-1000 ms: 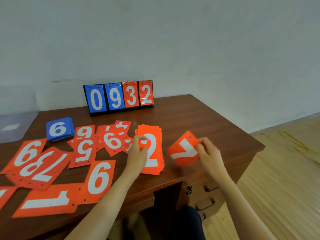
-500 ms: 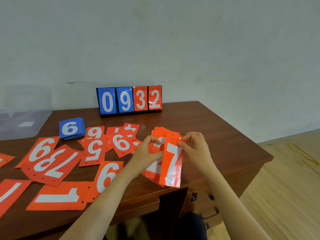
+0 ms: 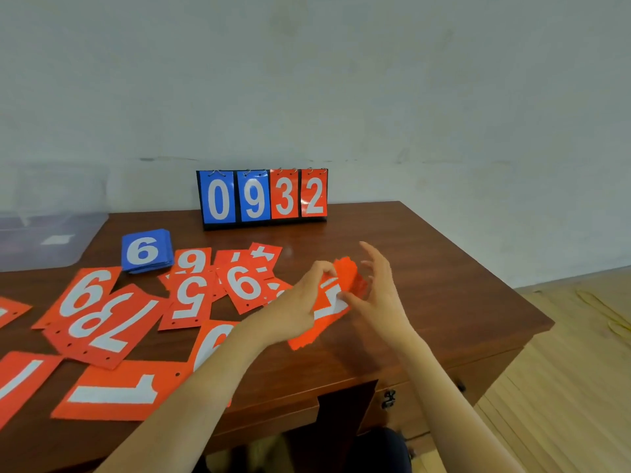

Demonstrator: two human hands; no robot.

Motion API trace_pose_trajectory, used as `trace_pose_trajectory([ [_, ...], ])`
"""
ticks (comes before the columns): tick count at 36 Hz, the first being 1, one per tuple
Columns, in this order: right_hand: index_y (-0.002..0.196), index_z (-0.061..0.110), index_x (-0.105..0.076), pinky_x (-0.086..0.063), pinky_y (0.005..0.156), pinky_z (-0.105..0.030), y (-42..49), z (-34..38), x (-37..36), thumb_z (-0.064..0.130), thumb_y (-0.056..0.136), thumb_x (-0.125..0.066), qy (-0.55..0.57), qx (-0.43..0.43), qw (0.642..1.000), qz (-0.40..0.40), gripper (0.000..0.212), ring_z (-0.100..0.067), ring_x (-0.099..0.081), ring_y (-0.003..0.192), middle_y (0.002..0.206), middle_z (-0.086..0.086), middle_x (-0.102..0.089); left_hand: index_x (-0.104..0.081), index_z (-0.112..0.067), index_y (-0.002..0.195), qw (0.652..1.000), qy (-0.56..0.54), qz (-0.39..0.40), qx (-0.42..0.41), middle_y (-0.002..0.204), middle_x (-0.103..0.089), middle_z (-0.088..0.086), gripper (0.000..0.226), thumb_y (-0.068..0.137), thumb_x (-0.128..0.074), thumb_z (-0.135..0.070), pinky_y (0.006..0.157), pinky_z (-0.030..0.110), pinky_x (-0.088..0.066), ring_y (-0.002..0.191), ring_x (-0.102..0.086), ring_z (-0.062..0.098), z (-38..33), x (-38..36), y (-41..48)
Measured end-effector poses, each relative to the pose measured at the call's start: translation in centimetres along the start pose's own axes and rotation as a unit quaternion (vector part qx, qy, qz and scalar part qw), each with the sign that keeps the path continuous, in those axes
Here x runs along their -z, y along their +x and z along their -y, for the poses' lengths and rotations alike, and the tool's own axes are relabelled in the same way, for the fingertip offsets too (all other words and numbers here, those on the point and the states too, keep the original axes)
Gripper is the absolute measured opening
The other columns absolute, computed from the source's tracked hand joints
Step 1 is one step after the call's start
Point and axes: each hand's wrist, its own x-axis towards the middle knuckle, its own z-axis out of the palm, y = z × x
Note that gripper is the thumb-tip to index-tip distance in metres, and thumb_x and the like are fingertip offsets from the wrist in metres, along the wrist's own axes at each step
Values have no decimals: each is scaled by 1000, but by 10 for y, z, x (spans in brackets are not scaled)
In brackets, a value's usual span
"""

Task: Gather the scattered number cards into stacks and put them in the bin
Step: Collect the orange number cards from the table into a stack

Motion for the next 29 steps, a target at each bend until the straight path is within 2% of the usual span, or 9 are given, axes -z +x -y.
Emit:
trace_pose_trajectory([
  [3, 126, 34, -44, -52, 90, -21, -1, 2, 2, 16, 85, -68, 17, -4, 998, 66, 50, -7, -53, 114, 126, 12, -52, -11, -30, 128, 997, 74, 37, -10, 96, -39, 5, 65, 87, -49, 4, 49, 21, -36, 57, -46, 13, 1, 1, 1],
  [6, 114, 31, -51, -56, 82, -24, -7, -9, -2, 12, 84, -69, 65, -31, 996, 57, 40, -8, -61, 102, 114, 10, -59, -10, -35, 125, 999, 48, 7, -13, 123, -39, -1, 67, 87, -51, 0, 67, 18, -47, 84, -55, 12, 7, 1, 0],
  [9, 110, 33, -54, -56, 84, -30, -16, -24, -11, 17, 85, -67, 79, -75, 992, 58, 33, -8, -63, 99, 108, 8, -63, -32, -28, 120, 998, -5, -57, 23, 119, -52, -5, 42, 89, -56, -10, 83, 25, -50, 99, -56, 11, 21, -2, -2],
  [12, 112, 31, -53, -55, 87, -32, -20, -34, -20, 25, 88, -64, 82, -116, 989, 48, 27, -11, -62, 105, 111, 6, -64, -55, -25, 101, 987, -33, -144, 61, 104, -61, -8, 13, 89, -60, -25, 80, 17, -43, 99, -56, 8, 37, -9, -8],
  [14, 116, 26, -50, -56, 86, -29, -20, -35, -24, 24, 90, -62, 93, -133, 986, 41, 28, -11, -61, 107, 114, 5, -62, -58, -24, 95, 967, -115, -206, 91, 94, -60, -11, 8, 89, -61, -27, 72, 12, -41, 92, -55, 5, 40, -16, -13],
  [16, 118, 25, -47, -56, 81, -24, -22, -30, -28, 24, 91, -61, 115, -146, 982, 40, 30, -10, -60, 106, 114, 6, -60, -56, -23, 100, 938, -196, -249, 140, 97, -57, -12, 12, 90, -59, -29, 69, 9, -40, 94, -53, 4, 40, -25, -17],
  [20, 116, 23, -49, -55, 73, -22, -30, -16, -40, 40, 84, -64, 225, -183, 957, 14, 38, -13, -64, 100, 110, 2, -63, -45, -28, 124, 902, -260, -278, 205, 119, -50, -10, 36, 91, -51, -43, 89, 27, -51, 111, -51, 11, 34, -52, -23],
  [25, 109, 28, -51, -55, 79, -28, -26, -7, -53, 56, 89, -47, 263, -255, 925, -97, 34, -12, -64, 94, 101, 5, -64, -45, -33, 112, 826, -401, -329, 222, 107, -54, -13, 27, 90, -46, -50, 81, 21, -48, 98, -56, 8, 16, -59, -22],
  [29, 110, 26, -53, -49, 71, -20, -20, -8, -61, 49, 96, -42, 226, -265, 929, -125, 29, -10, -60, 95, 101, 8, -61, -43, -29, 114, 796, -428, -359, 234, 105, -53, -12, 22, 96, -42, -41, 71, 14, -45, 89, -54, 4, 16, -58, -16],
])
